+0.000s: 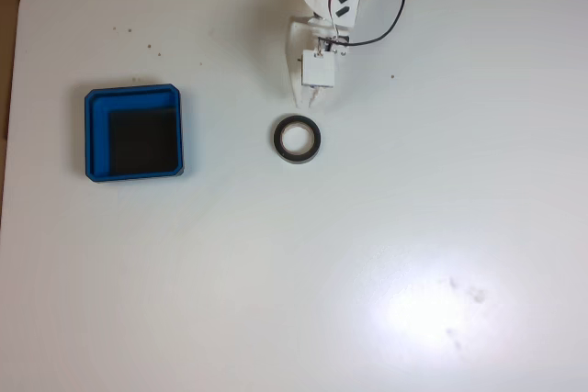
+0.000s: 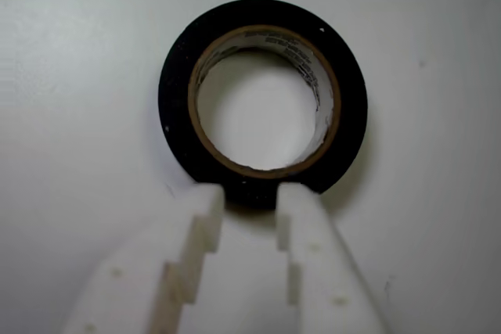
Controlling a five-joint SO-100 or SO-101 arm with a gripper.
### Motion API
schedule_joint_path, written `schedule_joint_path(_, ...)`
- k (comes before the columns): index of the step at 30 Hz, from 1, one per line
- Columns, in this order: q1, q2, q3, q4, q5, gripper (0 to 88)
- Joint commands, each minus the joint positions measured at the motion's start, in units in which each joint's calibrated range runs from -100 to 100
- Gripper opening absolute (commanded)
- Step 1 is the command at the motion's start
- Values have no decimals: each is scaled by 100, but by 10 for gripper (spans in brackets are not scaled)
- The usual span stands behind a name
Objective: Pick the black tape roll and drop it in the blue box
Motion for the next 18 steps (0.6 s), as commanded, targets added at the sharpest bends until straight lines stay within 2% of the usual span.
schedule_joint_path(1,-126,1598,-1755,-71,-14,5)
schedule_joint_path(9,-214,4123,-3633,-71,-14,6)
schedule_joint_path(14,-449,5102,-3776,-71,-14,7)
schedule_joint_path(18,-605,5235,-3740,-63,-14,7)
